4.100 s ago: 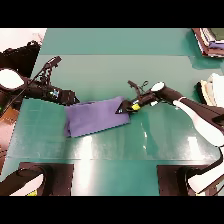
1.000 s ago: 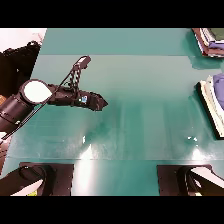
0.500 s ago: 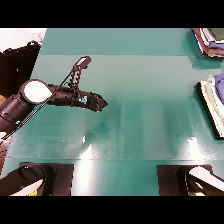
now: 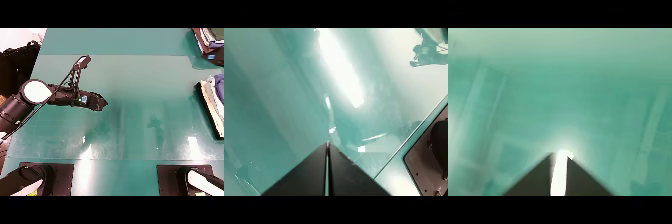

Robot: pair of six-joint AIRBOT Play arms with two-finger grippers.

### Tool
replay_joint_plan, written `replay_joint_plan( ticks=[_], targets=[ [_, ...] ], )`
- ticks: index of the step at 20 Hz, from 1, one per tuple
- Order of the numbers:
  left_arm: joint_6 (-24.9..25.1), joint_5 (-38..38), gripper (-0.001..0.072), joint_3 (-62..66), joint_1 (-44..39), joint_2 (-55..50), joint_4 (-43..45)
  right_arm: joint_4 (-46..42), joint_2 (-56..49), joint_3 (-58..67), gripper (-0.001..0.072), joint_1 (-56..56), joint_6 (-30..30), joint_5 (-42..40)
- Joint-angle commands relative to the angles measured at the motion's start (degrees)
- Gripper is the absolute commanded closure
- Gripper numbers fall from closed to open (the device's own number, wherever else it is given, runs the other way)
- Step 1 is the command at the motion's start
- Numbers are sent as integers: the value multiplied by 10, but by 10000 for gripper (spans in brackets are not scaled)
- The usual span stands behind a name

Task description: Fold the shirts.

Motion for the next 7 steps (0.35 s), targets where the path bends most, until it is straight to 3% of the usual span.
replay_joint_plan(
  ticks=[1, 7],
  targets=[
    [0, 0, 681, 1, 0, 0, 0, -43, 0, 1, 695, 89, 0, -16],
    [0, 0, 681, 1, 0, 0, 0, -50, 0, 1, 695, 105, 0, -16]
  ],
)
